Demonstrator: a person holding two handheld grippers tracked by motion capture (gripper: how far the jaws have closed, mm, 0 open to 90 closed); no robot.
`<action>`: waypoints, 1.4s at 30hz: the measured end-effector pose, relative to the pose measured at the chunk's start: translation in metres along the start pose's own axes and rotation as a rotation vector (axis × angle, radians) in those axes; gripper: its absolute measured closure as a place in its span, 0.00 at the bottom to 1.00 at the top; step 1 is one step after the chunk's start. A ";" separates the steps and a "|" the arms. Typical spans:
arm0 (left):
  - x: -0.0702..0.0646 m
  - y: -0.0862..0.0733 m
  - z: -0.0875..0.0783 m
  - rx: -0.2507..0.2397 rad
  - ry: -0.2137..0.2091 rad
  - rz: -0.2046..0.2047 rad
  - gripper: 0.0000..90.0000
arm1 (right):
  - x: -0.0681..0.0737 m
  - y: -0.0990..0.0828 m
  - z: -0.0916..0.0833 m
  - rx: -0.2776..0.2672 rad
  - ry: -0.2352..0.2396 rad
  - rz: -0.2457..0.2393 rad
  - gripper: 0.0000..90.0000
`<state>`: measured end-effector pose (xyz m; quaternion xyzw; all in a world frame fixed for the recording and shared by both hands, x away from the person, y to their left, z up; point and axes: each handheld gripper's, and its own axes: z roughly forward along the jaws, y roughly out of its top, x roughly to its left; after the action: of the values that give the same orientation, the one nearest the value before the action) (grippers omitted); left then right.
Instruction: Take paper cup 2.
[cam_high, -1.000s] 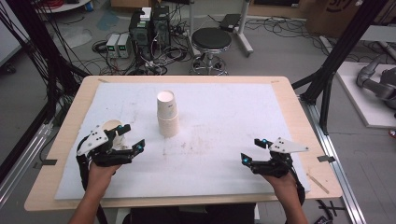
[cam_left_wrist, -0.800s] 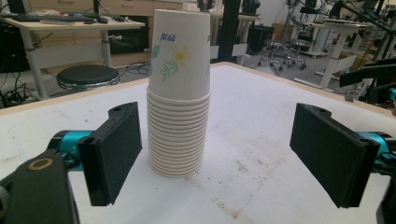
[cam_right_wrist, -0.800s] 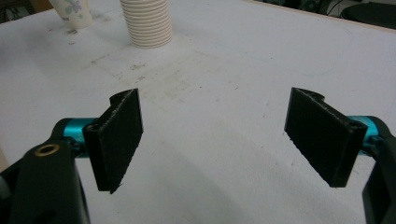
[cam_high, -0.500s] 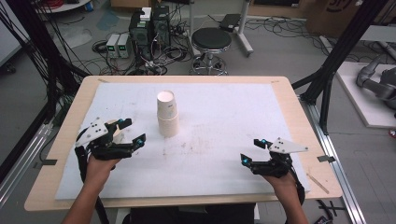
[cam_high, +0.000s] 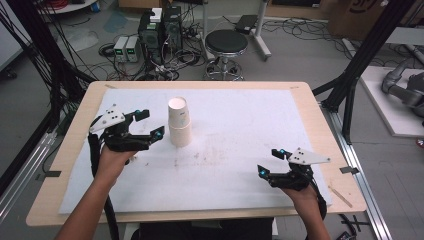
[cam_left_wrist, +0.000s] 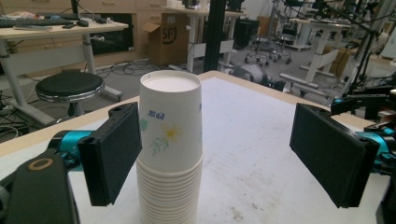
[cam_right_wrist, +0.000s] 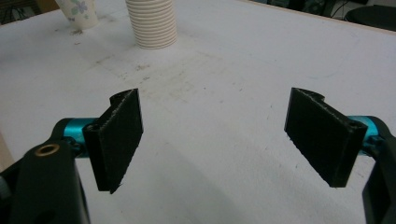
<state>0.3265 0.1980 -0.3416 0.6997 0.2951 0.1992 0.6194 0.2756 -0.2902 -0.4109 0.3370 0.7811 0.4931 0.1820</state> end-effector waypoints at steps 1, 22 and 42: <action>0.001 0.002 0.002 0.005 0.003 0.001 0.19 | 0.000 0.000 0.000 0.001 0.000 0.001 0.22; 0.015 0.038 0.050 0.108 0.099 0.040 0.17 | -0.001 0.000 0.001 -0.001 0.008 0.007 0.22; 0.022 0.031 0.091 0.221 0.089 0.023 0.18 | -0.003 -0.001 0.000 -0.001 0.013 0.006 0.22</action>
<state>0.4066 0.1423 -0.3269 0.7575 0.3346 0.2034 0.5223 0.2769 -0.2926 -0.4119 0.3362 0.7809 0.4964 0.1756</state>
